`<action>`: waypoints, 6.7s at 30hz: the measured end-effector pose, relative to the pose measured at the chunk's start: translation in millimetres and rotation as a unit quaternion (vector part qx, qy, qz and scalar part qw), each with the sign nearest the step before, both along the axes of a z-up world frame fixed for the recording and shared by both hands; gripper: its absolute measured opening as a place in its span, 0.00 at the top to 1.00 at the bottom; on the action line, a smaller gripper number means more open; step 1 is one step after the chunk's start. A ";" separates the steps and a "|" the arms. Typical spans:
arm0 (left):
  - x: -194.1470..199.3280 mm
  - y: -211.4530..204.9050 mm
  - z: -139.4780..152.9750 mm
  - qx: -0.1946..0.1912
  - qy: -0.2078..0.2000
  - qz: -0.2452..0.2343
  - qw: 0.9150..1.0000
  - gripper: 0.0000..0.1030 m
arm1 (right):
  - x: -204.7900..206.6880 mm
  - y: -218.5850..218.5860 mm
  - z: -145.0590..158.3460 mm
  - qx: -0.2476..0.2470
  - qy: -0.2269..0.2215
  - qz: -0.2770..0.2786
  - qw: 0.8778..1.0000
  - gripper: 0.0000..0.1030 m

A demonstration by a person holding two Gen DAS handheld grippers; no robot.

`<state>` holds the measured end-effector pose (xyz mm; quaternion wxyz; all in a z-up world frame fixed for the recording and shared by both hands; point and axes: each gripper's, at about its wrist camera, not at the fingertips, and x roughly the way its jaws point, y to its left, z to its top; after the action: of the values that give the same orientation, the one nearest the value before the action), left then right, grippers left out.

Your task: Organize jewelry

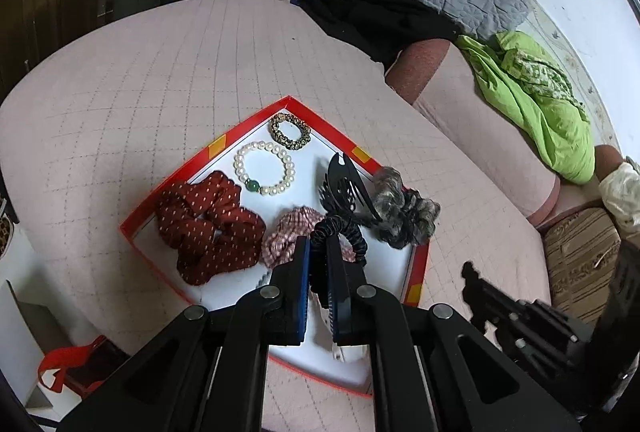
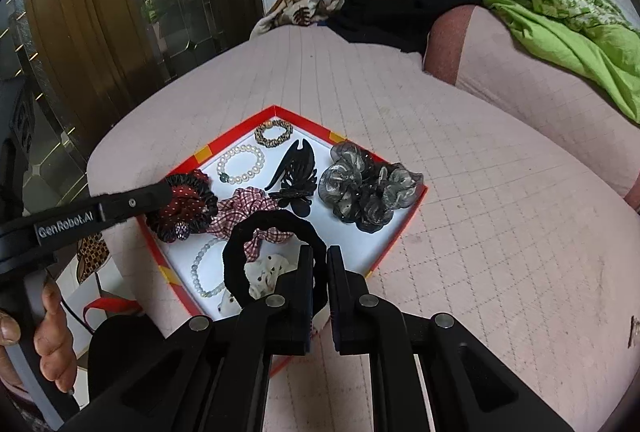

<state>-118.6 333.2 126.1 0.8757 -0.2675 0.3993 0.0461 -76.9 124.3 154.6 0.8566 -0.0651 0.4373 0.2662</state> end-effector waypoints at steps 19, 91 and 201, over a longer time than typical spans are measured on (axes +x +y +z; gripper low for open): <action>117.1 8.1 -44.3 0.077 0.062 -0.020 0.995 0.93 | 59.3 23.0 -71.3 -0.029 0.046 0.000 0.999 0.92; 112.0 -35.8 -32.3 0.210 0.031 -0.040 0.976 0.91 | 62.7 -4.5 -75.2 -0.014 0.043 -0.036 0.998 0.84; -93.8 -85.9 -0.1 0.218 0.019 -0.027 0.975 0.00 | -121.0 -63.1 -17.7 -0.042 -0.029 -0.126 0.991 0.21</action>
<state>-212.4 247.3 126.0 0.9060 -0.0580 0.4037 0.1133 -197.9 61.2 136.9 0.8919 -0.0534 0.4282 0.1354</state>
